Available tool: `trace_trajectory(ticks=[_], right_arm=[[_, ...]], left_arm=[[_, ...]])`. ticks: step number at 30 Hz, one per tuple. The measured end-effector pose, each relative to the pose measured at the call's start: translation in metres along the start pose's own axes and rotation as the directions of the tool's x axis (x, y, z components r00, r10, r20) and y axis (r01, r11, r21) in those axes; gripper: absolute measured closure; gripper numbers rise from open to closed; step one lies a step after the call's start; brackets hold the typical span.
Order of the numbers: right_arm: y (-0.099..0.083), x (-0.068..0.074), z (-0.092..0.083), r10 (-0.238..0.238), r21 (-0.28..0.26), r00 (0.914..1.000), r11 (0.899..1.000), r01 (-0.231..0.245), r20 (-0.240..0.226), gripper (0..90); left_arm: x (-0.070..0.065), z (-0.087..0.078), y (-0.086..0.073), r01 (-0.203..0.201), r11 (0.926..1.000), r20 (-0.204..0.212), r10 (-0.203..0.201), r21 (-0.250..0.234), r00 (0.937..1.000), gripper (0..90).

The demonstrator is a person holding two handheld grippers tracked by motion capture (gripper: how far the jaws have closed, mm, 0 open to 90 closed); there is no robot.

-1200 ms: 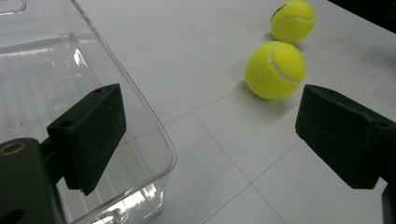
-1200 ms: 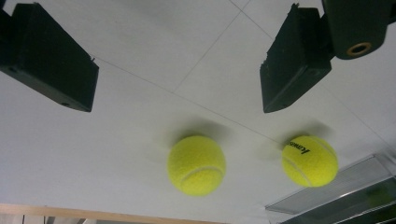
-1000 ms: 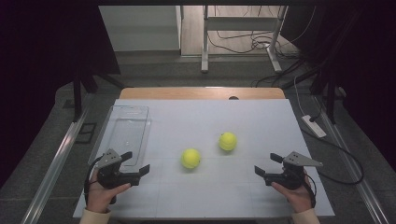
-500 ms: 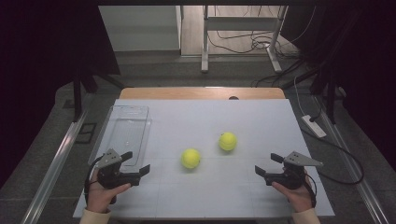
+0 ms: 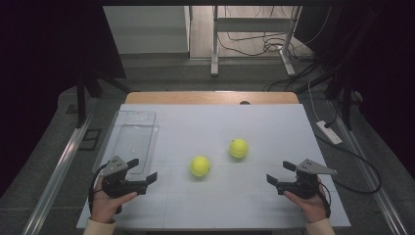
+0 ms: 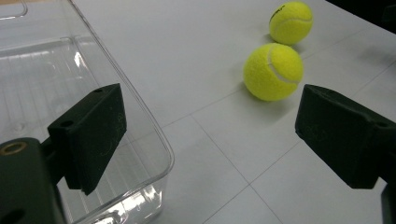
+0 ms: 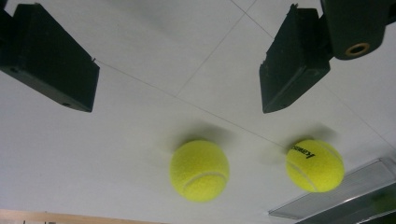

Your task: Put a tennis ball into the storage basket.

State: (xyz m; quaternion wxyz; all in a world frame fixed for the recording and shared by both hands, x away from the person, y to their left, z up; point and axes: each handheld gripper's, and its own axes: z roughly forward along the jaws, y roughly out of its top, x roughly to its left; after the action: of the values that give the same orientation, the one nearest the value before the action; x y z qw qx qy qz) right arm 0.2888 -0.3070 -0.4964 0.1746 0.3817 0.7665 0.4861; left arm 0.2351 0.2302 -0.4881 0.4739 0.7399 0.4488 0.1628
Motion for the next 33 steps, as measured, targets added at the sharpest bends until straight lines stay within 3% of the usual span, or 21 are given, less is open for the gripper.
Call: trace_trajectory(ticks=[15,25,33], right_arm=[[-0.002,-0.002,0.003,-0.001,0.009,0.9999,1.0,0.001,0.012,12.4],[-0.001,-0.003,0.004,0.005,0.0,0.9999,1.0,-0.005,0.016,12.6],[-0.002,-0.003,0.005,0.006,0.01,1.0,1.0,-0.006,0.007,12.4]], left_arm=[[-0.006,-0.003,0.012,-0.013,0.9998,-0.006,0.013,0.016,0.9999,10.3],[-0.014,-0.003,0.019,-0.026,0.9983,-0.006,0.026,0.053,0.9996,10.2],[-0.021,-0.001,0.03,-0.046,0.9969,0.015,0.045,0.064,0.9989,10.0]])
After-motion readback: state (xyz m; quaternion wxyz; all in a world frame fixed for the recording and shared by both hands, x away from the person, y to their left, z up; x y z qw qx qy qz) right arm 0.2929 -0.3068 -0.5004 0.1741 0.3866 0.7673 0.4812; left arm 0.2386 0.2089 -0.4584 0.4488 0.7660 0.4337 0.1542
